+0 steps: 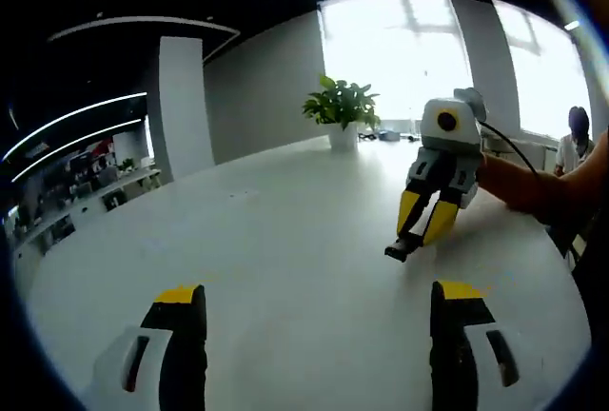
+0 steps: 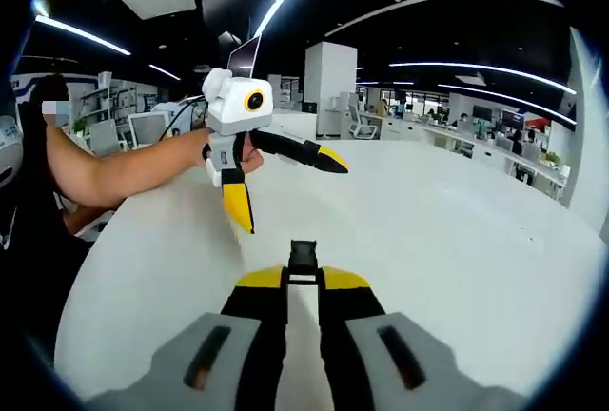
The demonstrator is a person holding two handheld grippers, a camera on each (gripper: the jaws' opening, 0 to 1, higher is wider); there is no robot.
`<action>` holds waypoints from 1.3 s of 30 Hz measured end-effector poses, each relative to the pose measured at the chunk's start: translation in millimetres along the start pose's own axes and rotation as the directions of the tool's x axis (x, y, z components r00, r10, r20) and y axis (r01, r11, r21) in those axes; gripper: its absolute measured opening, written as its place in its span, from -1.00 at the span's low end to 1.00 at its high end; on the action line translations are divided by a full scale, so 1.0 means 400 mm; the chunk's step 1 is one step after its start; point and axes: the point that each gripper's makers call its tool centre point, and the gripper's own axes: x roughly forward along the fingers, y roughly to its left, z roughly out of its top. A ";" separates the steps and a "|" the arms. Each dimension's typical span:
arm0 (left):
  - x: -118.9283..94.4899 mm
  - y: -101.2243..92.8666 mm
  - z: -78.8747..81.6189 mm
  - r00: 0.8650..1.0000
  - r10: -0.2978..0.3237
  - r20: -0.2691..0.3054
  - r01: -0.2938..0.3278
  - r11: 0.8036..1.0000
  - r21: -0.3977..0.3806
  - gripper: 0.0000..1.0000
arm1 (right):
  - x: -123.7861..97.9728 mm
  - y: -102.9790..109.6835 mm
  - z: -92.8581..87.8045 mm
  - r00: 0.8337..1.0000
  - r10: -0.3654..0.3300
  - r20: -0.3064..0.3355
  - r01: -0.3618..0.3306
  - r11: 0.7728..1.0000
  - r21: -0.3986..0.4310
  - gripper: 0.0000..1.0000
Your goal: Snap the two parts of the plastic buckle together until the buckle closes and remains connected.
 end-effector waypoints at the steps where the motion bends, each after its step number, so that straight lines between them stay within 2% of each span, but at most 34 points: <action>1: -0.005 0.008 0.003 1.000 0.011 0.003 -0.011 1.000 -0.008 0.87 | 0.000 -0.005 -0.001 1.000 -0.010 -0.002 0.010 1.000 0.000 -0.82; 3: -0.013 0.035 0.019 0.998 0.054 0.041 -0.051 0.996 -0.068 0.93 | -0.003 -0.021 0.001 0.999 -0.044 0.003 0.044 0.999 0.003 -0.81; 4: -0.015 0.041 0.024 0.997 0.057 0.056 -0.051 0.994 -0.097 0.99 | -0.006 -0.032 0.003 0.998 -0.066 0.007 0.066 0.998 0.006 -0.81; 5: -0.019 0.047 0.020 0.997 0.059 0.050 -0.053 0.992 -0.114 0.99 | -0.008 -0.036 0.002 0.998 -0.070 0.007 0.070 0.997 0.010 -0.81; 6: -0.020 0.057 0.019 0.996 0.076 0.050 -0.071 0.992 -0.105 0.99 | -0.010 -0.043 0.002 0.997 -0.081 0.007 0.080 0.997 0.013 -0.81; 7: -0.024 0.079 0.014 0.991 0.127 0.038 -0.123 0.988 -0.095 0.99 | -0.012 -0.056 0.001 0.994 -0.109 0.005 0.108 0.994 0.010 -0.81; 9: -0.027 0.100 -0.002 0.983 0.184 0.007 -0.183 0.981 -0.056 0.99 | -0.015 -0.066 0.000 0.992 -0.128 0.005 0.128 0.992 0.017 -0.81; 12: -0.023 0.088 -0.005 0.986 0.167 0.009 -0.166 0.984 -0.063 0.99 | -0.018 -0.072 0.001 0.990 -0.142 0.009 0.142 0.990 0.020 -0.81; 20: -0.023 0.084 -0.008 0.985 0.170 0.010 -0.169 0.982 -0.085 0.98 | -0.017 -0.080 -0.005 0.988 -0.157 -0.001 0.157 0.987 0.022 -0.81; 28: -0.018 0.086 -0.010 0.980 0.197 0.013 -0.195 0.978 -0.072 0.99 | -0.023 -0.104 -0.012 0.979 -0.206 -0.007 0.206 0.978 0.029 -0.81; 32: -0.018 0.089 -0.002 0.979 0.200 0.033 -0.195 0.974 -0.115 0.99 | -0.022 -0.110 -0.015 0.977 -0.215 -0.010 0.215 0.976 0.032 -0.81; 39: -0.013 0.093 -0.006 0.978 0.207 0.026 -0.203 0.973 -0.108 0.99 | -0.019 -0.119 -0.019 0.973 -0.231 -0.014 0.231 0.972 0.036 -0.81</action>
